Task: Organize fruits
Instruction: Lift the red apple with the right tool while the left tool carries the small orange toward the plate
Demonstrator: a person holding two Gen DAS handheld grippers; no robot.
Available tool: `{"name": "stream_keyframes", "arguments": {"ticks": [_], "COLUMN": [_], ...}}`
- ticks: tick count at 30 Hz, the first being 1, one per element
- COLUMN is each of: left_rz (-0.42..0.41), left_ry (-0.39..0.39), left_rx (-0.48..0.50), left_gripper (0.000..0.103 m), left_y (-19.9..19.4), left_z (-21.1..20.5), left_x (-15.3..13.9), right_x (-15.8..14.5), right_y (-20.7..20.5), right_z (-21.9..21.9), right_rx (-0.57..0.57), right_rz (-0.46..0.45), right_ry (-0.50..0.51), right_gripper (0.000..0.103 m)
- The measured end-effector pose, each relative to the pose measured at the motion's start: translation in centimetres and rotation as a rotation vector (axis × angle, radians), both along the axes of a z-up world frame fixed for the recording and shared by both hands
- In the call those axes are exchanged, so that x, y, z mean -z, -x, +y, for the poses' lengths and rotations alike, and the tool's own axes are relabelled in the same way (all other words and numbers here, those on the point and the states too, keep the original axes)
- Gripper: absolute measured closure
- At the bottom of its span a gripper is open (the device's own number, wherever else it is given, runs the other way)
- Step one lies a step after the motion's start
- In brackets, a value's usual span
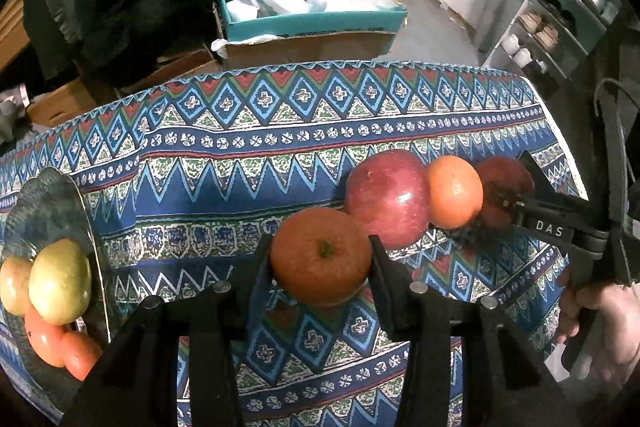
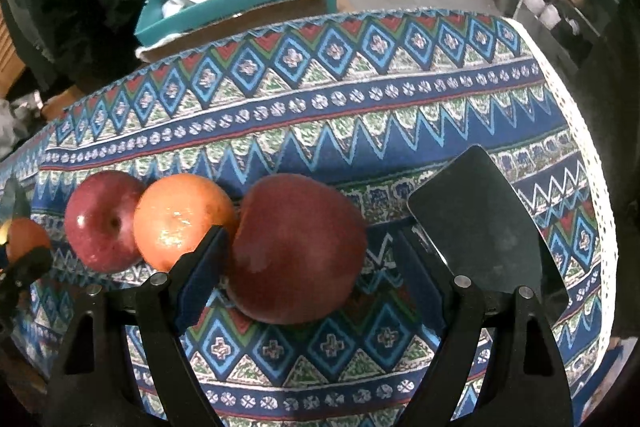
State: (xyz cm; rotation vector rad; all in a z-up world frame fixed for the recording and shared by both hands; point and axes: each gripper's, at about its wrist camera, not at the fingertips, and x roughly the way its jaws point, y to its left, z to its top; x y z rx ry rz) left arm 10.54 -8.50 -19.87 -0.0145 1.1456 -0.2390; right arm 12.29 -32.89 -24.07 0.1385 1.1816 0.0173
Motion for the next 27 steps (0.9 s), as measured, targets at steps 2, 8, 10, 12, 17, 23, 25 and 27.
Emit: {"name": "stream_keyframes", "arguments": {"ticks": [2,8,10,12,17,23,25,27], "left_rz": [0.001,0.0,-0.002,-0.007,-0.021,-0.006,-0.003,-0.004], "left_ry": [0.0,0.002,0.0,0.001,0.004,0.014,0.011,0.007], "left_rx": [0.0,-0.002,-0.001,0.0,0.001,-0.008,-0.003,0.002], "left_gripper": [0.057,0.057,0.057,0.057,0.057,0.057,0.057,0.057], "left_y": [0.1,0.2,0.4,0.5,1.0,1.4,1.6,1.7], "left_z": [0.1,0.1,0.1,0.2,0.3,0.7,0.6,0.5], "left_x": [0.0,-0.1,-0.3,-0.5,-1.3,-1.4,-1.3,-1.2], "right_x": [0.1,0.1,-0.2,-0.5,-1.7,-1.5,-1.2,-0.7], "right_y": [0.0,0.1,0.4,0.6,1.0,1.0,1.1,1.1], "right_z": [-0.4,-0.7,-0.1,0.5,1.8,1.0,0.2,-0.5], "right_rx": [0.017,0.016,-0.007,-0.028,-0.064,-0.051,-0.034,-0.023], "right_rz": [0.002,0.014,-0.001,-0.012,-0.042,0.003,0.022,0.031], "right_ry": [-0.03,-0.09,-0.039,-0.001,0.086,0.045,-0.002,-0.037], "right_gripper": [0.019,0.035,0.036,0.038,0.045,0.044,0.044,0.039]}}
